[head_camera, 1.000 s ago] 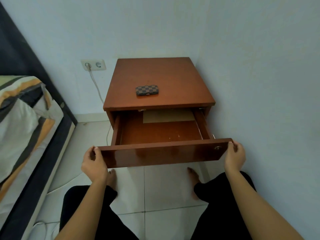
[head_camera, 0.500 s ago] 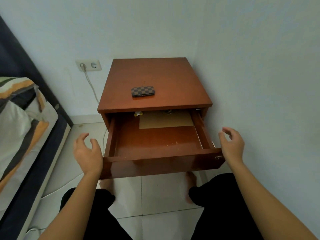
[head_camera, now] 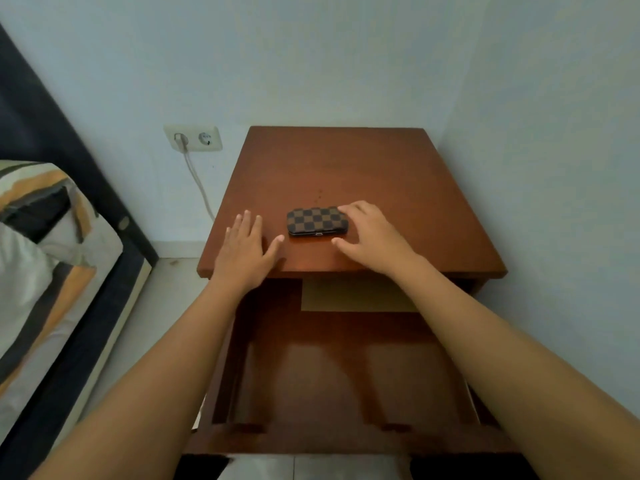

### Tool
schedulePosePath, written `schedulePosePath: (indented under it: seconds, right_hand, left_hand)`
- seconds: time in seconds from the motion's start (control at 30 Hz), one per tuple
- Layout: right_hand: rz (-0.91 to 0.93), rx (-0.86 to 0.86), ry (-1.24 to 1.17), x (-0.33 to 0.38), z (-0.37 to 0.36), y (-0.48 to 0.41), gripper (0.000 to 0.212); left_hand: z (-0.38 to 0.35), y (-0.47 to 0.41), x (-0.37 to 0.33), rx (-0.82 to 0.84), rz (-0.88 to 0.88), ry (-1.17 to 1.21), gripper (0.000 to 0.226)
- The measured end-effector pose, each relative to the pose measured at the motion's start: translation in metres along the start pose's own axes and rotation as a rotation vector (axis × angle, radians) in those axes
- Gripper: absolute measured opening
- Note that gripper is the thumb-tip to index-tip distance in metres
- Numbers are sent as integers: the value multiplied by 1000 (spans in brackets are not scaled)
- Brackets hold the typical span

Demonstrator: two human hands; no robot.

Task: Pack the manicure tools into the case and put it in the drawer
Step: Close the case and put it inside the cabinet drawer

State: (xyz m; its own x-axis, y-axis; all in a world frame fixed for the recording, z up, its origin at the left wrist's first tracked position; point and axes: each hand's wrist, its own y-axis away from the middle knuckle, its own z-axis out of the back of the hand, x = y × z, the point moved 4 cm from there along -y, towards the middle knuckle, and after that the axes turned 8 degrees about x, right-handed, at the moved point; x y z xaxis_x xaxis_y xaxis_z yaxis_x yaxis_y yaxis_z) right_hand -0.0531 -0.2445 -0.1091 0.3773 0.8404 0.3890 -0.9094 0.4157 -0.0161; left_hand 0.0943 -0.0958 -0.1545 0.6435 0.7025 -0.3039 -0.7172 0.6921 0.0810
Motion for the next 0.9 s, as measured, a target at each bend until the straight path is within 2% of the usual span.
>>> schedulePosePath:
  seconds: [0.2,0.37,0.57,0.73,0.8,0.9]
  right_hand:
    - [96,234,134,10,-30,-65,80]
    - [104,227,131,5,-38,-72,72]
    - [65,106,56,13,-44,-20,69]
    - [189,64,25,31,-58,50,72]
    - [231,105,40,36,-77,74,73]
    - [162,323,79,27,-118,87,74]
  left_hand:
    - [-17,-27,16,94,-2,-131,77]
    - [-20,-25,17,16,-26,-142,76]
    - [-18,-21,16,-1,-34,-130,76]
    - [-15,-16,16,15,-53,-84,74]
    - [-15,-11,15,13,-66,-92,74]
    - [-16,-2,14,22,-87,-93,76]
